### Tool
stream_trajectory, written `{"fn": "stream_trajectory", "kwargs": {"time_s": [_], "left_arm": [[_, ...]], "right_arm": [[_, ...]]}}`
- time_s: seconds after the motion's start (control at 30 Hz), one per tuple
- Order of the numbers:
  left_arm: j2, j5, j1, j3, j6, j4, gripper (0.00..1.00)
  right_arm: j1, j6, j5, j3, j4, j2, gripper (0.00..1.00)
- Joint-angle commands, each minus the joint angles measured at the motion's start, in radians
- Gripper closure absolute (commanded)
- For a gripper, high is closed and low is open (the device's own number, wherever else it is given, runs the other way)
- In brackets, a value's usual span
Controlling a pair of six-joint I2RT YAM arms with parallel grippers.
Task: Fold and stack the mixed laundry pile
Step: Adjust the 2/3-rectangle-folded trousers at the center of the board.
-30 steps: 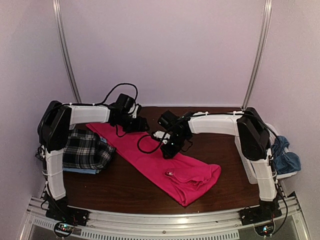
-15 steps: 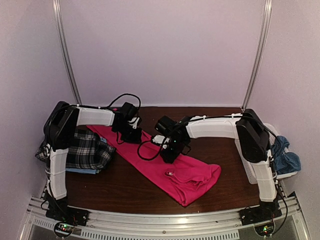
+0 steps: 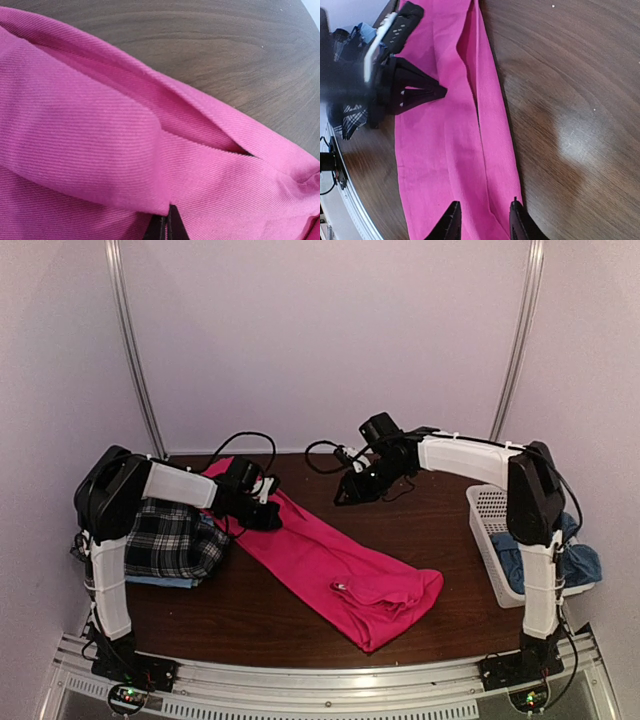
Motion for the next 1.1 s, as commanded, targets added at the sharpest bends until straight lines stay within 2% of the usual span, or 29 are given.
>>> {"fn": "stream_trajectory", "kwargs": {"time_s": [0.0,0.03,0.13,0.37,0.47,0.8,1.07], "left_arm": [[0.019,0.057,0.002,-0.092,0.023,0.094,1.0],[0.02,0.068,0.003,-0.104,0.021,0.115,0.99],[0.029,0.11,0.013,-0.134,0.009,0.177,0.99],[0.05,0.148,0.024,-0.134,-0.009,0.209,0.96],[0.052,0.152,0.028,-0.134,-0.012,0.214,0.95],[0.048,0.155,0.052,-0.145,-0.023,0.213,0.94],[0.051,0.152,0.074,-0.141,-0.03,0.212,0.94]], "right_arm": [[0.028,0.077,-0.013,0.159,-0.105,0.161,0.68],[0.028,0.093,-0.009,0.2,-0.108,0.191,0.66],[0.029,0.147,0.006,0.315,-0.111,0.269,0.48],[0.054,0.197,0.082,0.56,-0.152,0.462,0.34],[0.06,0.189,0.133,0.603,-0.143,0.498,0.27],[0.124,0.064,0.428,0.718,-0.143,0.598,0.26],[0.148,0.015,0.52,0.721,-0.159,0.643,0.25]]}}
